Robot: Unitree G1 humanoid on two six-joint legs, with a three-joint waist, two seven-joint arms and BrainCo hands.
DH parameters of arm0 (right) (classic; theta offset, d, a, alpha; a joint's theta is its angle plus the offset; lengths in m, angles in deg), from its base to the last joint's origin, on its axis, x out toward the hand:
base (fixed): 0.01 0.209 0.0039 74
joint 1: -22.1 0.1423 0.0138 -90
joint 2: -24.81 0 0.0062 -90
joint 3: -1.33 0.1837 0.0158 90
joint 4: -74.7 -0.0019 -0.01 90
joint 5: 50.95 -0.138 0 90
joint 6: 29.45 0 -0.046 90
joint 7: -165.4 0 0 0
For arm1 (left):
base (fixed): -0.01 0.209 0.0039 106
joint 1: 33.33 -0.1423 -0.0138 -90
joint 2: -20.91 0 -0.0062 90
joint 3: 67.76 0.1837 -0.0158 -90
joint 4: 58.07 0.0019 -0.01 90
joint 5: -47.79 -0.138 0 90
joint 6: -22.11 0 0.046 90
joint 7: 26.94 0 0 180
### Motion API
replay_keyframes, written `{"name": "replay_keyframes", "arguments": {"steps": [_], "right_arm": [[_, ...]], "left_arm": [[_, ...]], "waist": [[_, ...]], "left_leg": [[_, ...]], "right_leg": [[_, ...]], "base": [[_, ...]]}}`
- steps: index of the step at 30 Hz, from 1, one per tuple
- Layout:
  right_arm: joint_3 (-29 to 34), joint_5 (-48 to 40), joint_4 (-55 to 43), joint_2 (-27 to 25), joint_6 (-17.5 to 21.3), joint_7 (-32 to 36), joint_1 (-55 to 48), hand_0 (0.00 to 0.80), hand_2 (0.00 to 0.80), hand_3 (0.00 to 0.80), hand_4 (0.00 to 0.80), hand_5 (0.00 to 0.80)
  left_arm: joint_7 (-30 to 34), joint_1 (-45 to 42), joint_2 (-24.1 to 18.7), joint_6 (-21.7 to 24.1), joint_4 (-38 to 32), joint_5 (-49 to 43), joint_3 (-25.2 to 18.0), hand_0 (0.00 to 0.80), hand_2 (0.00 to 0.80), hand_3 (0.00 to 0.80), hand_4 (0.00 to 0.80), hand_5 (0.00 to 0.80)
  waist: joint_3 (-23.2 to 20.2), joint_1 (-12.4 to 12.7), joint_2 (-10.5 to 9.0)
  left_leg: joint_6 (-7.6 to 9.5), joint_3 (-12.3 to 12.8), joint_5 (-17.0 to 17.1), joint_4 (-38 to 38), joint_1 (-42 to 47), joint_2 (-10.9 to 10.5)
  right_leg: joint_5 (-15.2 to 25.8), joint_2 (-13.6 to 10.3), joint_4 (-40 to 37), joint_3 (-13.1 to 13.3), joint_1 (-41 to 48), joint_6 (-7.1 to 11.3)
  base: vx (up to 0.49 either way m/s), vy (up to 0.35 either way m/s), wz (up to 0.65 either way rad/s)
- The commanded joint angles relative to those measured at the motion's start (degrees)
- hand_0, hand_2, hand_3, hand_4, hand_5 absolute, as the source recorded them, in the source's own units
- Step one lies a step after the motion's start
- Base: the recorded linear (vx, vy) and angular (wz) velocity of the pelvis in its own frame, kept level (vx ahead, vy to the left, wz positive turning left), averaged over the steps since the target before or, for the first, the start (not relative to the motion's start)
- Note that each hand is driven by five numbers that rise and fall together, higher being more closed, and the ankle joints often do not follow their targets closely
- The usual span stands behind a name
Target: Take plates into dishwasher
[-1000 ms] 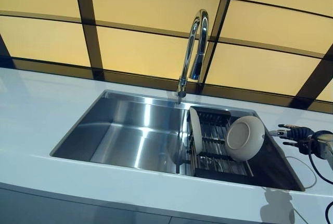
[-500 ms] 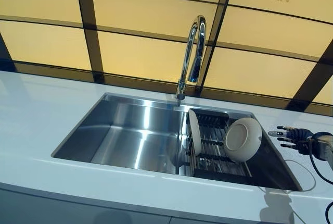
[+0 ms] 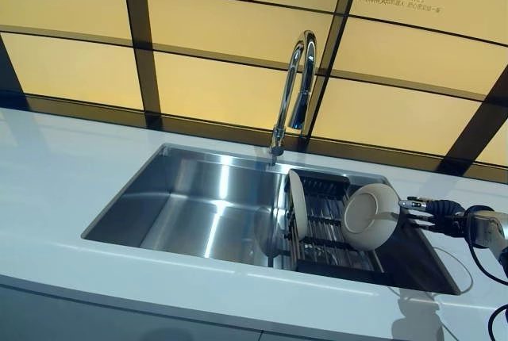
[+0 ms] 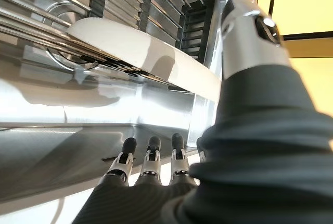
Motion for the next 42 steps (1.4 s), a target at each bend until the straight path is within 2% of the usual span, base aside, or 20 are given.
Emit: {"name": "replay_keyframes", "arguments": {"steps": [1, 7, 42], "right_arm": [[0.96, -1.38, -0.74, -0.91, 1.30, -0.21, 4.26, 0.000, 0.000, 0.000, 0.000, 0.000], [0.52, -1.49, 0.09, -0.83, 1.98, -0.41, 4.80, 0.000, 0.000, 0.000, 0.000, 0.000], [-1.27, -1.46, 0.56, 0.15, 0.63, 1.62, 6.37, 0.000, 0.000, 0.000, 0.000, 0.000]], "left_arm": [[-0.74, 1.94, -0.04, 2.72, 2.21, 1.42, 2.32, 0.000, 0.000, 0.000, 0.000, 0.000], [-0.29, 2.02, -0.29, 3.50, 1.84, 2.15, 2.75, 0.000, 0.000, 0.000, 0.000, 0.000], [0.71, 2.13, -0.62, 4.82, 1.21, 2.75, 3.48, 0.000, 0.000, 0.000, 0.000, 0.000]], "waist": [[0.64, 0.25, -0.62], [1.38, 0.55, -0.56], [2.32, 0.98, -0.66]], "left_leg": [[1.74, 2.79, -1.61, -0.24, -1.97, -0.77], [1.70, 2.46, -1.46, -0.24, -2.27, -0.75], [1.78, 2.11, -1.42, -0.24, -2.56, -0.89]], "right_leg": [[-3.94, -1.21, -0.04, 0.43, 3.39, 4.35], [-3.84, -1.20, -0.03, 0.13, 3.18, 4.32], [-3.73, -1.23, 0.01, -0.14, 2.93, 4.31]], "base": [[0.000, 0.000, 0.00], [0.000, 0.000, 0.00], [0.000, 0.000, 0.00]]}}
